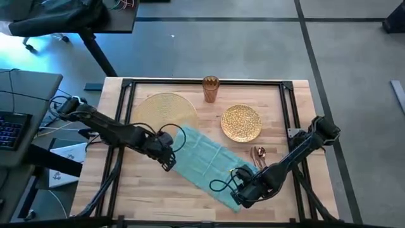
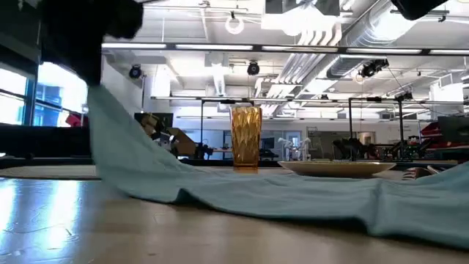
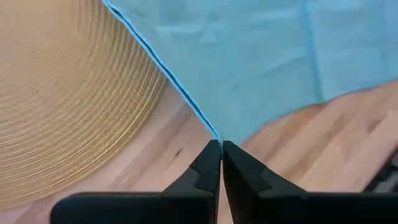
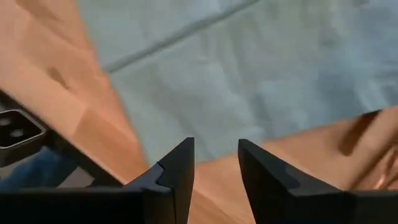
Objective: Set table place
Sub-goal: Fold the blue table napkin
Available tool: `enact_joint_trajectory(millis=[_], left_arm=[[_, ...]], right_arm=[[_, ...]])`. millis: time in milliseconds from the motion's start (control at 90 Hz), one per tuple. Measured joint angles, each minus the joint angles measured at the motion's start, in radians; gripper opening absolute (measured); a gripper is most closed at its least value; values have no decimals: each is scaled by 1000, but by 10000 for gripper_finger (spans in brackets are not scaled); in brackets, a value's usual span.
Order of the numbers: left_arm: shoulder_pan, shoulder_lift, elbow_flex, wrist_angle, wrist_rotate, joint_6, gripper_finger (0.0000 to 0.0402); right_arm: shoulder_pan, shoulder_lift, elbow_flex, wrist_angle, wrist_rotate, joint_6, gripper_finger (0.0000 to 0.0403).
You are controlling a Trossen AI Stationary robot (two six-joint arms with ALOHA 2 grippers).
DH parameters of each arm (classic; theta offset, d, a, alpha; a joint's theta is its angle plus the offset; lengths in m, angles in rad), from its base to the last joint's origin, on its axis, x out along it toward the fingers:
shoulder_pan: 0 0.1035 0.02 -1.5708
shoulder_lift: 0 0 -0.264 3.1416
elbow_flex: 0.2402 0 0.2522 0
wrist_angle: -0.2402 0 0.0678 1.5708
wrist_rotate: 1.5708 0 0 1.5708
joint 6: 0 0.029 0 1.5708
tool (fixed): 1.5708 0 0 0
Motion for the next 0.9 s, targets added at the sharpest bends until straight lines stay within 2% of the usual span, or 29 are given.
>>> enact_joint_trajectory(millis=[100,178,278,422,522,656,789,900], left_arm=[[-26,-18,13,-12,-18,-26,0],[-56,-26,25,-13,-18,-51,0],[-107,-24,42,-24,-17,-86,0],[-194,-25,91,-51,-22,-152,0],[-253,-25,132,-52,-67,-196,0],[-308,-24,153,-46,-141,-269,0],[-341,-15,154,-34,-184,-326,0],[-349,-3,154,-28,-207,-348,0]], right_arm=[[-4,-1,-31,-5,-10,0,110],[-26,1,-101,31,-85,-38,110],[-89,1,-203,170,-175,-123,110],[-195,3,-297,333,-179,-199,105],[-293,10,-321,402,-171,-300,98],[-431,45,-292,449,-92,-490,91],[-540,83,-196,529,24,-822,90],[-601,89,-53,446,63,-1027,89]])
